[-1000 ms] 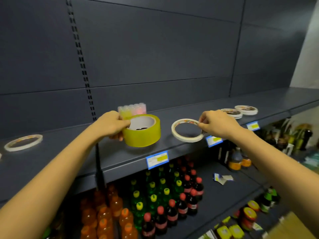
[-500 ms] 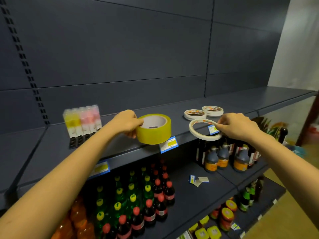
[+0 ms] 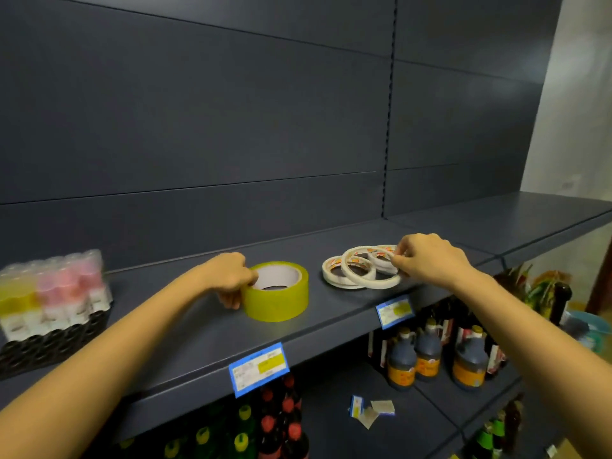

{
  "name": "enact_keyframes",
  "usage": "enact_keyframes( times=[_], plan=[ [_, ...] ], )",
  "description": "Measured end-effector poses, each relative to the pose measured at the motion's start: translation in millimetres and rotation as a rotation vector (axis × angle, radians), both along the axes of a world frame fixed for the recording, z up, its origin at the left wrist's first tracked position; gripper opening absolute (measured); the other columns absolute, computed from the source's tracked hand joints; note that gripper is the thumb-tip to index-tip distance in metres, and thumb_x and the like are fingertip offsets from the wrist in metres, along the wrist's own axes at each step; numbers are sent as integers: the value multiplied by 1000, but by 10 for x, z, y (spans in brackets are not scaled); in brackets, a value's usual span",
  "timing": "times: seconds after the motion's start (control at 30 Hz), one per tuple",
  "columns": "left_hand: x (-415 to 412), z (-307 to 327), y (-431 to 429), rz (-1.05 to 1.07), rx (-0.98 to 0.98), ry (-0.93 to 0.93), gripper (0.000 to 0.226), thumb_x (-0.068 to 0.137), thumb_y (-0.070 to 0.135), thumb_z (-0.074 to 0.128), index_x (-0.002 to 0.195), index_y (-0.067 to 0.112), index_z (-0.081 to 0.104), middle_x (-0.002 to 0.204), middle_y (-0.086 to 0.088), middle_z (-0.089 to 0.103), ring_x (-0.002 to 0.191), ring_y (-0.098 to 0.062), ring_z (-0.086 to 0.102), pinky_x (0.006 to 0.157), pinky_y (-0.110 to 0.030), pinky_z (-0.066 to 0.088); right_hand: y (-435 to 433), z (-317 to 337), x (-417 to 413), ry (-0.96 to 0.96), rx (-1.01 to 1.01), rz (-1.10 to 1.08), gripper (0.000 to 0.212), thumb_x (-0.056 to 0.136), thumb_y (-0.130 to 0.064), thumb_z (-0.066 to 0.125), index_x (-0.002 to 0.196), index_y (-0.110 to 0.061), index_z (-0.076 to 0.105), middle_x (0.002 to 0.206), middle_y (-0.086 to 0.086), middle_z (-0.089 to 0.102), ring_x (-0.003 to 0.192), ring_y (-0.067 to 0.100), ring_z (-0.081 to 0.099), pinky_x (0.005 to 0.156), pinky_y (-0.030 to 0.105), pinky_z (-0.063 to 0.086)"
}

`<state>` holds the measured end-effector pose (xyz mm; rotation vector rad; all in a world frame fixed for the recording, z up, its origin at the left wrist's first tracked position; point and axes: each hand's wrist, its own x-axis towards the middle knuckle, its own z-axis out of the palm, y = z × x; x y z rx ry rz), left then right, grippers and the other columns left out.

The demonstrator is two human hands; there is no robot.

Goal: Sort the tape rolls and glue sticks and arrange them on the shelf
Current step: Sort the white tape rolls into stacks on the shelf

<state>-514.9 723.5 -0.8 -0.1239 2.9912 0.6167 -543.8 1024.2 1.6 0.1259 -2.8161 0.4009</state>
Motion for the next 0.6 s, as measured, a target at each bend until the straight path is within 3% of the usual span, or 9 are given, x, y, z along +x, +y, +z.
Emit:
enact_keyframes(
  times=[0.13, 0.2, 0.3, 0.47, 0.6],
  plan=[
    [-65, 37, -7, 65, -85, 32, 43, 96, 32, 40, 89, -4, 63, 62, -10, 68, 35, -11, 55, 43, -19, 46, -121, -25, -352, -43, -4, 75, 25, 90, -41, 54, 92, -18, 63, 101, 6, 65, 82, 23, 54, 67, 30, 39],
    [-61, 93, -43, 104, -207, 136, 47, 95, 45, 40, 85, 5, 63, 73, -10, 72, 47, -13, 61, 61, -24, 50, -173, -37, -501, -66, -6, 127, 31, 90, -42, 54, 93, -14, 67, 98, 6, 67, 83, 24, 58, 65, 31, 41],
    [-18, 141, -78, 179, -247, 221, 36, 93, 49, 44, 87, 16, 56, 71, -3, 68, 70, -23, 60, 86, -38, 51, -227, -64, -685, -141, 85, 197, 32, 89, -40, 57, 99, -12, 69, 101, 8, 68, 91, 26, 61, 71, 34, 45],
    [186, 148, 4, 321, -256, 308, 32, 93, 44, 46, 99, 16, 61, 87, -5, 71, 92, -29, 63, 88, -41, 49, -306, 120, -788, -11, 209, 324, 39, 87, -53, 56, 103, -19, 64, 111, 6, 64, 103, 28, 59, 73, 33, 41],
    [497, 105, 68, 479, -325, 443, 28, 93, 39, 47, 102, 16, 61, 102, -8, 70, 100, -31, 61, 84, -39, 49, -621, 289, -664, 95, 151, 618, 33, 91, -48, 52, 112, -23, 56, 115, 1, 62, 104, 26, 57, 77, 34, 43]
  ],
)
